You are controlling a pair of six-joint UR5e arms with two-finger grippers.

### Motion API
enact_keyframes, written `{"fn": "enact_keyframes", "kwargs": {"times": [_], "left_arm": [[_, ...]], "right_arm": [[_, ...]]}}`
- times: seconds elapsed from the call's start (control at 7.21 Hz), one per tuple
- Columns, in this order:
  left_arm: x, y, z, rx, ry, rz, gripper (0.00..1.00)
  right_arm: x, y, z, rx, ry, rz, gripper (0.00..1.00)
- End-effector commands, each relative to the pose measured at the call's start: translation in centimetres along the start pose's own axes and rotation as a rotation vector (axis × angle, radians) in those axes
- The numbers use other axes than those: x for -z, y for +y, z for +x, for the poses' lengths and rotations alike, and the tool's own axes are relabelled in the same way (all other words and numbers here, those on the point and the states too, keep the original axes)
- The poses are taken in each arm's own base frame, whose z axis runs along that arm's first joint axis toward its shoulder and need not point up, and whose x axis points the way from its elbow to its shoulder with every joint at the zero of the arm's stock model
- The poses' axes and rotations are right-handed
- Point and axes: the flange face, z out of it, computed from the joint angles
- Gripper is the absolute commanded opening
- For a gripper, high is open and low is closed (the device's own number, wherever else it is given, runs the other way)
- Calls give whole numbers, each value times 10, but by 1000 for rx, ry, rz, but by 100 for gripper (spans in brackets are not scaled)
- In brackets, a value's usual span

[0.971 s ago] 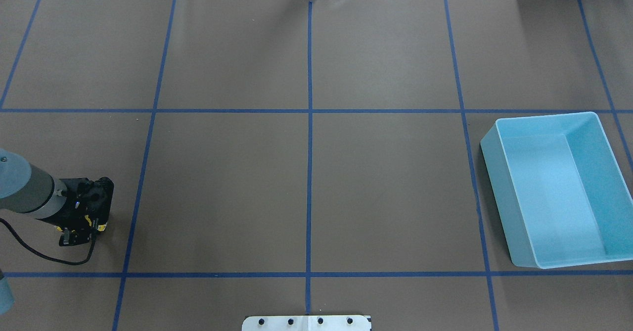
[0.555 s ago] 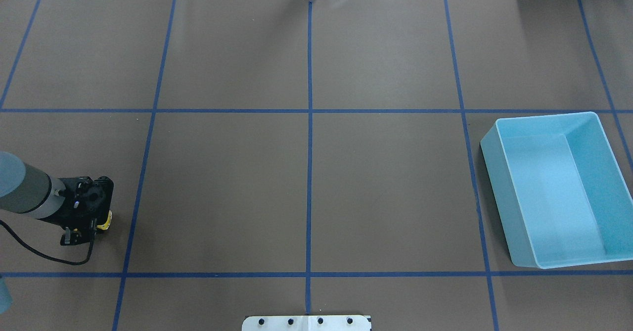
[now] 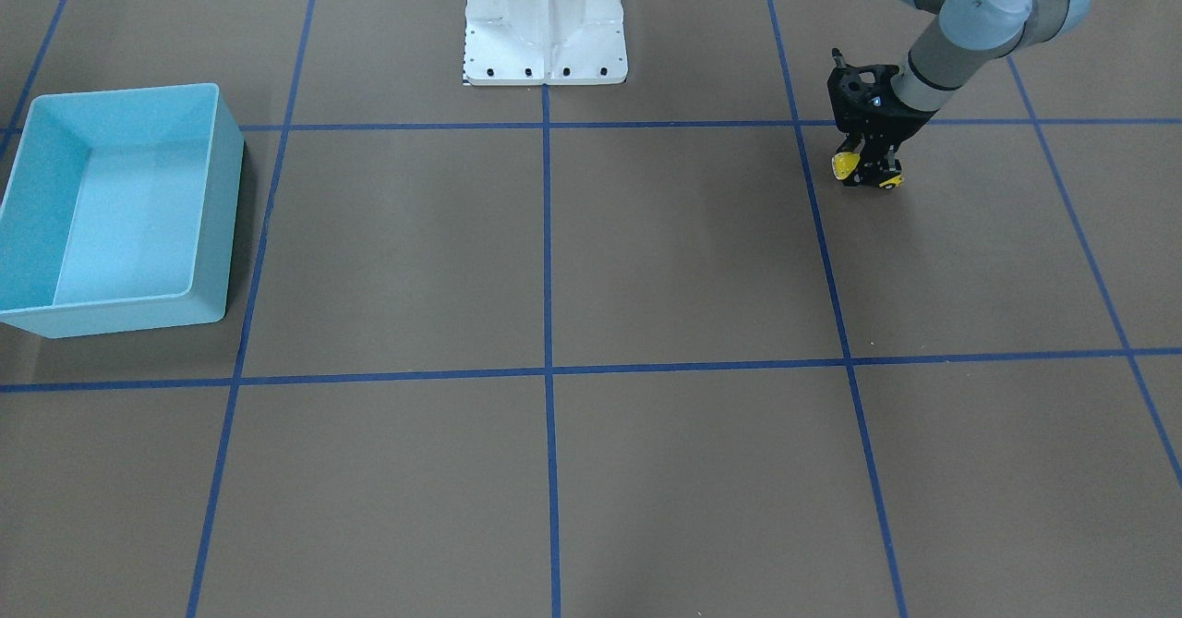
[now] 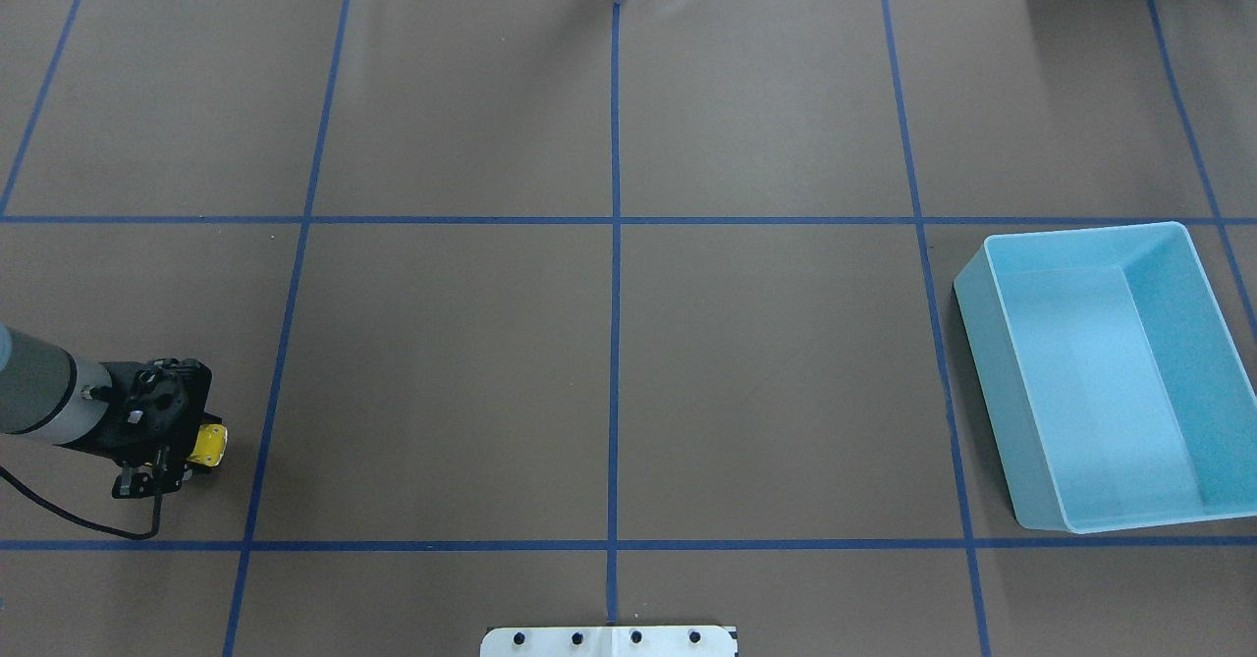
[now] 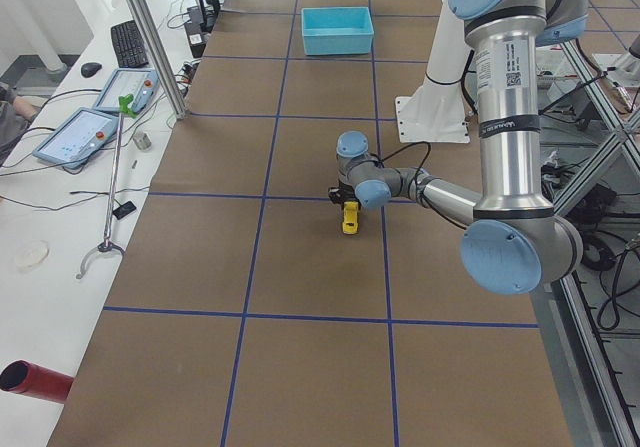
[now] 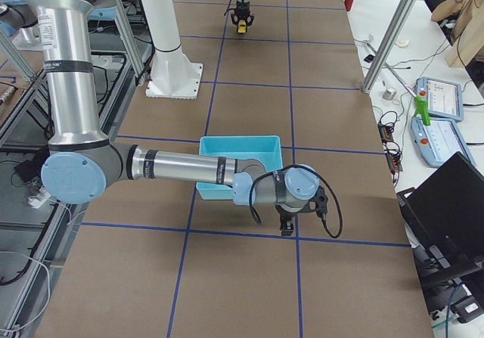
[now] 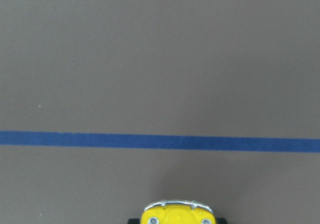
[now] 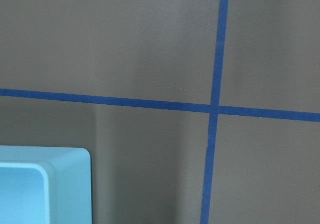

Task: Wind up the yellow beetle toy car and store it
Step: 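Press the car down and drag it backward with the left gripper, then keep dragging the car backward along the table with the left gripper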

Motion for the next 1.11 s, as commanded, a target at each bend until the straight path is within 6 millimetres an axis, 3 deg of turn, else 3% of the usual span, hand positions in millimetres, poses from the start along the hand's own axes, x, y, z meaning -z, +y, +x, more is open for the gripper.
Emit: {"fn": "enact_keyframes", "kwargs": {"times": [0.0, 0.97], "left_arm": [[0, 5, 5, -10, 18, 37, 0], [-3, 22, -5, -19, 30, 103, 0]], "right_arm": [[0, 0, 1, 0, 10, 0, 100], [-2, 1, 4, -7, 10, -4, 100]]}}
